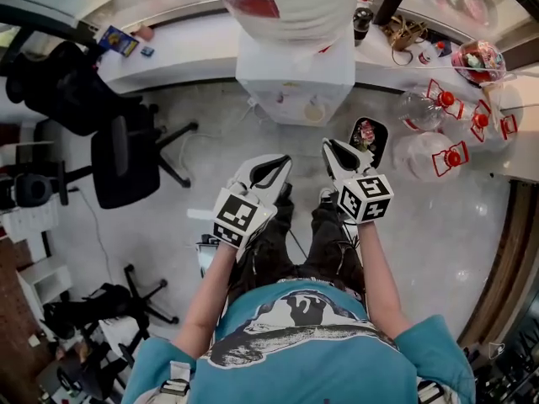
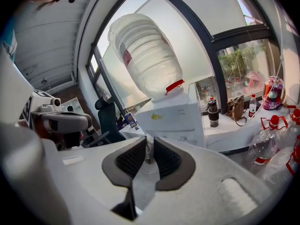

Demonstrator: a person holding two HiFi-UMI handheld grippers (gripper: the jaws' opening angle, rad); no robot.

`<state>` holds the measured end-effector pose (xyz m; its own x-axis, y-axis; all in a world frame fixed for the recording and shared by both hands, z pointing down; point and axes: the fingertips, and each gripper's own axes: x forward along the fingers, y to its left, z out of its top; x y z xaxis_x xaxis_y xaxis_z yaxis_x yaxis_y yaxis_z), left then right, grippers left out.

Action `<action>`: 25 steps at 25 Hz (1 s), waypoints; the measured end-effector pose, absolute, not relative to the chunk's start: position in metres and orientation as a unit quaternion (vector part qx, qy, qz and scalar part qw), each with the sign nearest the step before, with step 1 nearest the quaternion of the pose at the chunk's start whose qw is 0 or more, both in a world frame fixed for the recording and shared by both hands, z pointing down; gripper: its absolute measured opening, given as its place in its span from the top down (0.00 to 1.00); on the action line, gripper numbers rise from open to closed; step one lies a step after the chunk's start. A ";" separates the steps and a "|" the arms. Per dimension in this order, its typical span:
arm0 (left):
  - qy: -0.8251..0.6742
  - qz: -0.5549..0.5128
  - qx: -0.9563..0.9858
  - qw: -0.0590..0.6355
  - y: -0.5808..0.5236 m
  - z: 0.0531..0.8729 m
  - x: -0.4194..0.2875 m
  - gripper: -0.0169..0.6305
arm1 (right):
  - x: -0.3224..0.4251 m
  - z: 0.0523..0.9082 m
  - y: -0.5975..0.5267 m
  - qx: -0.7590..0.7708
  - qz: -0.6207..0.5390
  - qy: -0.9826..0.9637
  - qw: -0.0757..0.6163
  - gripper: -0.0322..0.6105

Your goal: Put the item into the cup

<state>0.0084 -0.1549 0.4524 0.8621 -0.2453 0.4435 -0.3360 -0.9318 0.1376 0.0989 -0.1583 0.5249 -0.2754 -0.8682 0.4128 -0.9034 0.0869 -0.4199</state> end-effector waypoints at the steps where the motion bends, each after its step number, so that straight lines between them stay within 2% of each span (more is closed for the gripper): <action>1: -0.148 0.214 0.960 0.104 -0.157 0.455 0.006 0.95 | 0.098 0.530 -0.161 0.605 0.308 -0.734 0.031 0.87; 25: -0.105 0.190 0.969 0.115 -0.198 0.512 0.002 0.95 | 0.123 0.712 -0.247 0.650 0.321 -0.677 0.130 0.87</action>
